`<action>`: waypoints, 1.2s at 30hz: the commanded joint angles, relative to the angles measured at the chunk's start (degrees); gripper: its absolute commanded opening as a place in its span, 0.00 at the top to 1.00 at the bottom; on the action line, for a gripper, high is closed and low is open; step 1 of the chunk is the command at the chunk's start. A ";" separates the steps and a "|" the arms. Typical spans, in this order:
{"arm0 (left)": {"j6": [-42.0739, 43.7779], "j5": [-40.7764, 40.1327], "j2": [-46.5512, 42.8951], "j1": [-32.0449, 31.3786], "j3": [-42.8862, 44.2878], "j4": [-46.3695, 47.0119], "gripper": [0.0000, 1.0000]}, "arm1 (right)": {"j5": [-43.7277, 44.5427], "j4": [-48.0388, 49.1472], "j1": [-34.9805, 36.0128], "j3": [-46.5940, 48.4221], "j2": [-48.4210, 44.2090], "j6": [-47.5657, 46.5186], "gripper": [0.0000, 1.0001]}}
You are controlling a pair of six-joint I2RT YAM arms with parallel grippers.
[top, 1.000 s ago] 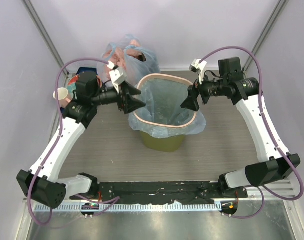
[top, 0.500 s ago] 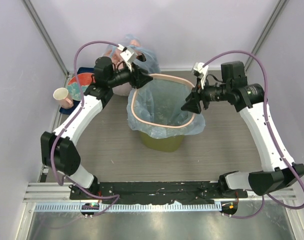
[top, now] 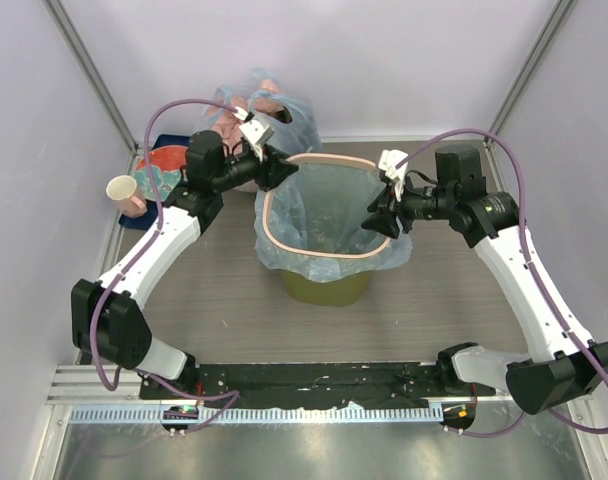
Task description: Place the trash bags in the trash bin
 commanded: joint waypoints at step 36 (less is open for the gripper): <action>7.49 3.84 -5.60 0.00 0.85 -5.72 0.28 | -0.97 -2.38 0.10 1.34 0.20 -0.65 0.32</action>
